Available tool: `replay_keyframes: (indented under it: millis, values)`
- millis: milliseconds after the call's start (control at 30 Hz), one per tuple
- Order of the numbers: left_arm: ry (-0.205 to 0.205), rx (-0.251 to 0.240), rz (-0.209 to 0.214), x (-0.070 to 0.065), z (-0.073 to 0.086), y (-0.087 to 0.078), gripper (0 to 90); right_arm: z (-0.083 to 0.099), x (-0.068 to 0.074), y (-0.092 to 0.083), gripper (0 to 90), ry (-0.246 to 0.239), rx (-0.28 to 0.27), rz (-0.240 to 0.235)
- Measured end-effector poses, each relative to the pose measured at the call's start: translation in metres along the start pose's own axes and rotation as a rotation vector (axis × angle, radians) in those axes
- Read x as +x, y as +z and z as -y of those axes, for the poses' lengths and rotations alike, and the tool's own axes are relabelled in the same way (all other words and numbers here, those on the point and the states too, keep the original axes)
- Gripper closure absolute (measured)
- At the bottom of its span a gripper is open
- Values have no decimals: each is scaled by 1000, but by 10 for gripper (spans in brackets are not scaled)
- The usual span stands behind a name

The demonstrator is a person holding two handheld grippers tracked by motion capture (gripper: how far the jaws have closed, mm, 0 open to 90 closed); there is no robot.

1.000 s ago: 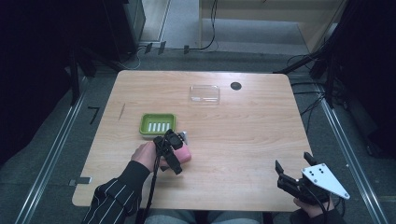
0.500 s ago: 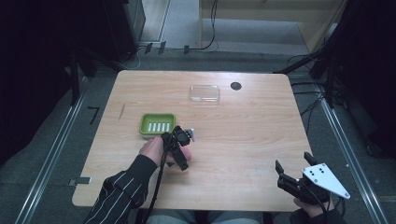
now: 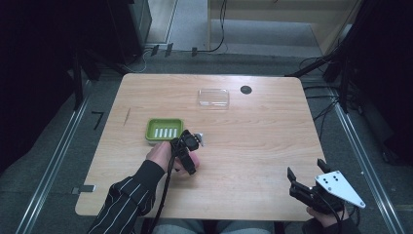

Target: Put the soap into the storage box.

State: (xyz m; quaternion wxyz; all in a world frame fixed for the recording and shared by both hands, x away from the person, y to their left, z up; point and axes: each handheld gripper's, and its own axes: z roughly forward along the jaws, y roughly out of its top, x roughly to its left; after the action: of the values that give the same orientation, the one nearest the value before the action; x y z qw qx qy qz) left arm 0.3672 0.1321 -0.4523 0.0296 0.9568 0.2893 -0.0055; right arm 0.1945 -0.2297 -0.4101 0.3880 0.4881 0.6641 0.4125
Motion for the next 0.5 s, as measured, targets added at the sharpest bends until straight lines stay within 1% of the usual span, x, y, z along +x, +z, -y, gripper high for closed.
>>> replay_keyframes:
  millis: [200, 333, 367, 500]
  values:
    - [3, 10, -17, -1, 0, 0, 177, 0, 0, 0, 137, 0, 0, 0]
    - [6, 1, -22, -2, 0, 0, 223, 0, 0, 0, 137, -1, -2, -1]
    - [11, 8, -23, -1, -1, 0, 230, 0, 0, 0, 137, -2, -2, -1]
    - [14, 7, -33, -2, 0, 1, 279, 0, 0, 0, 138, -2, -1, -1]
